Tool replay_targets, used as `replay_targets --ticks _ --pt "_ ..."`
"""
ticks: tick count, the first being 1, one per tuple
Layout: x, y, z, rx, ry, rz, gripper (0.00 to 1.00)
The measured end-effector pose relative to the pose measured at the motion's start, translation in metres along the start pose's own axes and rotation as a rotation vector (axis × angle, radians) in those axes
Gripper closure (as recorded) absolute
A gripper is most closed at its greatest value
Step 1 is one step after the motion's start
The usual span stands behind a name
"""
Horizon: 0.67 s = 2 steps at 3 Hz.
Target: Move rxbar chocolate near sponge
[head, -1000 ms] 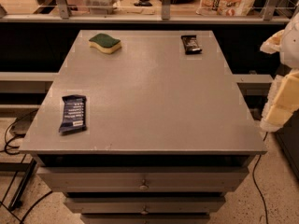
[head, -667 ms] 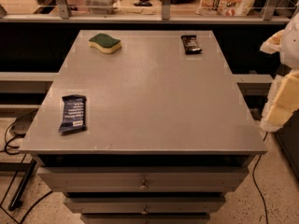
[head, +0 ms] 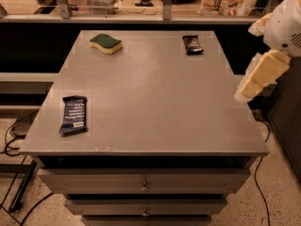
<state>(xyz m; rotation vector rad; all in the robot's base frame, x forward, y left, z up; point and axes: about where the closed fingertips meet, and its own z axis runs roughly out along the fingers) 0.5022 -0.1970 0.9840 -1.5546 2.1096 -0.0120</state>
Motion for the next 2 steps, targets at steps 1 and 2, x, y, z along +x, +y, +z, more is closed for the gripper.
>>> replay_targets --ticks 1,2 --pt "-0.0197 -0.0442 0.0105 0.055 -0.143 0.035 0.00" --pt "-0.0197 -0.0442 0.0105 0.055 -0.143 0.035 0.00"
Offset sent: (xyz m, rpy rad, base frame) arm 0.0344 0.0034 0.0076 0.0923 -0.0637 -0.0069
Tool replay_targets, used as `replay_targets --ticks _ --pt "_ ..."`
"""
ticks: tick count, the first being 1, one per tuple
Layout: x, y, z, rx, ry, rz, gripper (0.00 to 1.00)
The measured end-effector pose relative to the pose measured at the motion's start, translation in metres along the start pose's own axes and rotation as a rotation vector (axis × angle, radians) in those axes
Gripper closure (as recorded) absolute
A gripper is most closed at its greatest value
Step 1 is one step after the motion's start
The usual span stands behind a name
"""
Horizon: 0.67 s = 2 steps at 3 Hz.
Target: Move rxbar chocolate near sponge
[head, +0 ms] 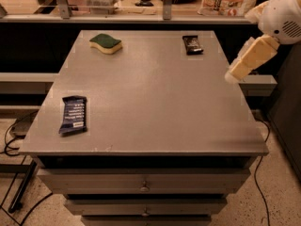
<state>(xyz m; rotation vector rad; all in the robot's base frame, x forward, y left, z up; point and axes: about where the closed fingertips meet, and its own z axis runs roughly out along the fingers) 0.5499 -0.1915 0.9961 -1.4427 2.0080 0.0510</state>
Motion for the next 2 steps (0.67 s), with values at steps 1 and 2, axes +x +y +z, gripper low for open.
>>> replay_targets --ticks 1,2 --pt "0.005 -0.005 0.010 -0.008 -0.022 0.097 0.00" --pt "-0.001 -0.025 0.030 -0.008 -0.101 0.180 0.00"
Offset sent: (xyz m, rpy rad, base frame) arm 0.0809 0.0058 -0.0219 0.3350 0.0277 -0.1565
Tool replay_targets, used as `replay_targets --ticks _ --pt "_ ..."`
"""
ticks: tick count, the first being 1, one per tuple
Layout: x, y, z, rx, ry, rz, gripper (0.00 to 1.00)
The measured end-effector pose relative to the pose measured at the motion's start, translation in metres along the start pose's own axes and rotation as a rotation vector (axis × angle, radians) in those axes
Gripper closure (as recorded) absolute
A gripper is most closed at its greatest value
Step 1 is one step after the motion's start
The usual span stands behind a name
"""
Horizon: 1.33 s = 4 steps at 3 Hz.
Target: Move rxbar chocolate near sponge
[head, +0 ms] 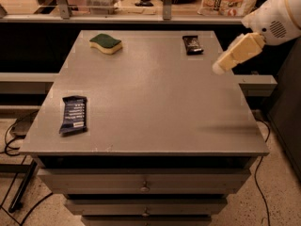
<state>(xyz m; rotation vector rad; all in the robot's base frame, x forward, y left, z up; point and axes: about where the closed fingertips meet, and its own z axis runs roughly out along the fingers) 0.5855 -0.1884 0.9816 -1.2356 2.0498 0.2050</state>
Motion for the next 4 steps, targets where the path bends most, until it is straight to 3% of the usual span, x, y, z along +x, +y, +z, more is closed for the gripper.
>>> replay_targets --ticks 2,3,4 --pt "-0.008 -0.054 0.047 -0.012 -0.203 0.167 0.00" --pt "-0.005 -0.079 0.065 0.006 -0.257 0.233 0.00" --pt "0.003 -0.129 0.099 0.041 -0.310 0.323 0.00"
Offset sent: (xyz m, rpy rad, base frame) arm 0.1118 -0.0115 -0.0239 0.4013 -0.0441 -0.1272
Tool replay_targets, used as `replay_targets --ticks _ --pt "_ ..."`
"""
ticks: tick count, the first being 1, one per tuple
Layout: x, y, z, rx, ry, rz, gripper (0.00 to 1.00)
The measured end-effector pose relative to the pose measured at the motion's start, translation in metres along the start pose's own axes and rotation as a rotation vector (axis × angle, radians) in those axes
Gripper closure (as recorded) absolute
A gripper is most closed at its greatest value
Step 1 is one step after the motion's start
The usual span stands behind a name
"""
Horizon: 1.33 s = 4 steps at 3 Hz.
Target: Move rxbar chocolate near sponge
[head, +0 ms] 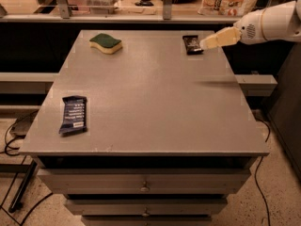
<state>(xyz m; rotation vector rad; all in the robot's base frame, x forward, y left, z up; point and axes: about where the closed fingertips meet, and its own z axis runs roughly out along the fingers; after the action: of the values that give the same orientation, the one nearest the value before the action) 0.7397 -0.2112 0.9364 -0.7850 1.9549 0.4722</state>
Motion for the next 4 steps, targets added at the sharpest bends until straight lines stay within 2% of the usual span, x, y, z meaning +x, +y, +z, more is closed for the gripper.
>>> replay_targets --ticks 1,2,3,4 --pt "0.000 0.000 0.000 0.000 0.000 0.000 0.00" --pt "0.009 0.003 0.021 -0.008 0.003 0.057 0.00" --pt "0.008 0.009 0.052 -0.045 -0.050 0.089 0.00" --pt "0.003 0.010 0.082 -0.066 -0.100 0.089 0.00"
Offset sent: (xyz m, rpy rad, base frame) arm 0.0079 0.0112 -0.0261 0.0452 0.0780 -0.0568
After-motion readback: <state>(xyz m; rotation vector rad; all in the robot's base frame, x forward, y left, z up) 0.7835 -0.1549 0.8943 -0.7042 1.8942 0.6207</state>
